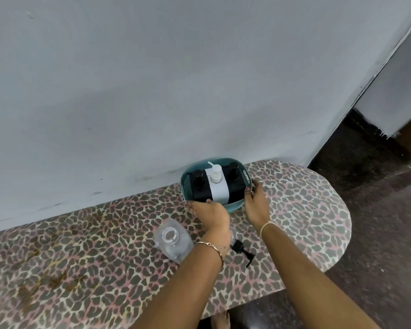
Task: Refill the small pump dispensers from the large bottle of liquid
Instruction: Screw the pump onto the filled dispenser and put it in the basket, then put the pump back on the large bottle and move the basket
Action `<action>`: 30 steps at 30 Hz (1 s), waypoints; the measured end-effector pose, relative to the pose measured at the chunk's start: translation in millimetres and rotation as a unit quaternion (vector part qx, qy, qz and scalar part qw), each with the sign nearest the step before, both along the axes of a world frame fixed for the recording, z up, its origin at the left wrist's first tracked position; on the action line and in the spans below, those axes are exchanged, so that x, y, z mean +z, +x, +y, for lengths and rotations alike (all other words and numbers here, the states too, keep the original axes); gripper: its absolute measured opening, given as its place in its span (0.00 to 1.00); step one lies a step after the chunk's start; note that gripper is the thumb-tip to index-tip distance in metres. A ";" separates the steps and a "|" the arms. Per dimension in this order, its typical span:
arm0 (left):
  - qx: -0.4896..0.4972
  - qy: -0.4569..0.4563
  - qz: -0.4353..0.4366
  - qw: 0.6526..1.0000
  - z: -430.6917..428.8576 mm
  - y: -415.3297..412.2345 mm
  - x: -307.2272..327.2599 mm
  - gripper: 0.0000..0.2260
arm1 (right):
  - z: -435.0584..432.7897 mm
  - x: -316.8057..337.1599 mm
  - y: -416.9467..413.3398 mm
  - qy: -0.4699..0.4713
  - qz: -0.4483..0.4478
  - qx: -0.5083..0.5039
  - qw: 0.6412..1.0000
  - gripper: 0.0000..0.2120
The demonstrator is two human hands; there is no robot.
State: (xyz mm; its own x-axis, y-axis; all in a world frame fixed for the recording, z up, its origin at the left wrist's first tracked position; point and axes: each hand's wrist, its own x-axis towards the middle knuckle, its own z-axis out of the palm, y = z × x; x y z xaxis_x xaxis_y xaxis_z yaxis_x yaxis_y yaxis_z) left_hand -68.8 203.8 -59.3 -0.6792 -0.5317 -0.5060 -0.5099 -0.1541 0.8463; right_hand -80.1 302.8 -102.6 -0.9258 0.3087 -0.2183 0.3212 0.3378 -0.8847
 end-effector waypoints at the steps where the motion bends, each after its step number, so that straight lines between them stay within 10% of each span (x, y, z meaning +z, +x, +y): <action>1: -0.020 0.005 -0.001 1.000 2.9 2.4 5.6 0.28 | -1.0 0.5 5.5 -0.005 0.001 -0.006 1.000 0.20; 17: -0.230 -0.242 0.195 0.922 -94.6 67.6 110.8 0.19 | -7.6 -10.2 96.0 0.107 -0.155 0.134 0.973 0.25; 24: -0.298 -0.153 0.100 0.937 -137.2 110.2 77.5 0.53 | -14.6 -28.5 106.9 0.252 -0.155 0.171 0.940 0.21; 30: -0.346 -0.176 0.043 0.921 -140.7 116.7 17.1 0.60 | -13.7 -31.1 106.0 0.255 -0.131 0.175 0.942 0.17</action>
State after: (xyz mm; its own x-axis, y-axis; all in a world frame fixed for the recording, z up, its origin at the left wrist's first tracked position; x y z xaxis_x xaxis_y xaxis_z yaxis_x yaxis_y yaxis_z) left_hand 47.9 63.1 -42.2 -0.9465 -0.0784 -0.3131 -0.3117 0.4739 0.8236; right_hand 25.9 289.1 -133.7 -0.9254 0.1204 -0.3593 0.2952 0.8236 -0.4843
